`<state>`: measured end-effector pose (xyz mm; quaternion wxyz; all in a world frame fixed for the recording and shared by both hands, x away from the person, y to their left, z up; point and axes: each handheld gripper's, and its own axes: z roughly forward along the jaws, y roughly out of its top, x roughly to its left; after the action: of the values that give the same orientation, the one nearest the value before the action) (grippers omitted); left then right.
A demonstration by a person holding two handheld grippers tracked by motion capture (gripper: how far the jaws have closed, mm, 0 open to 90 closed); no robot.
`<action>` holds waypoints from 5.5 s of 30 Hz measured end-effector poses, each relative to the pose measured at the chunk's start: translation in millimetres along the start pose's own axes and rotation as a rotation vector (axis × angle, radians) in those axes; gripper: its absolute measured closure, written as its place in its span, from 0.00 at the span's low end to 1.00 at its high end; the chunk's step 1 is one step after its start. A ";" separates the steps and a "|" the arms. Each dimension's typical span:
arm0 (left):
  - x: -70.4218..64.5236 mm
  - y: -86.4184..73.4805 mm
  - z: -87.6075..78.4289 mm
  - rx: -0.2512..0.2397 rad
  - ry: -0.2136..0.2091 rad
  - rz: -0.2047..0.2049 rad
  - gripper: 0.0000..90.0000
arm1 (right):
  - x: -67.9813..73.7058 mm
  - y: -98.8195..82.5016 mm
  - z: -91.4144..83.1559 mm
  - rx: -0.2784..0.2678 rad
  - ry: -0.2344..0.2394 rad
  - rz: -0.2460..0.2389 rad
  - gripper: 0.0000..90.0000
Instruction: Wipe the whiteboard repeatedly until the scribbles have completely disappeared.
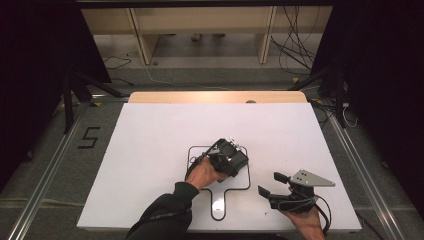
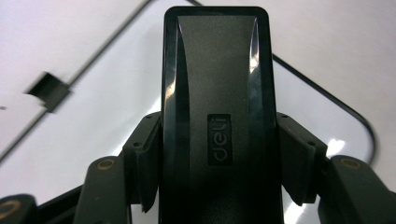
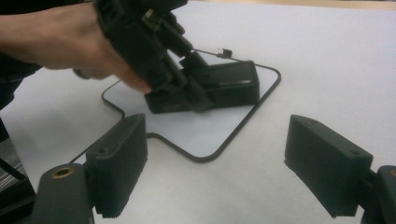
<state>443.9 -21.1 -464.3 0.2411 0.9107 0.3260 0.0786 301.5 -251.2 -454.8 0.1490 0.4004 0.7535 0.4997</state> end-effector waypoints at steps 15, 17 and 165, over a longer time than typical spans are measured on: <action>15.1 -1.5 -0.6 -0.004 0.016 -0.043 0.44 | -0.8 0.1 -0.9 -0.002 0.001 0.001 0.24; 7.8 -5.4 -3.1 0.003 0.006 -0.015 0.44 | -1.0 0.1 -0.7 0.000 0.000 0.001 0.24; 78.5 -3.3 -50.8 -0.157 0.059 -0.177 0.44 | -6.4 -0.5 -2.0 -0.009 -0.002 0.018 0.24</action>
<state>487.7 50.3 -422.8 0.3077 0.8541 0.4049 0.1091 304.1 -257.4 -455.5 0.1469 0.4072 0.7475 0.5038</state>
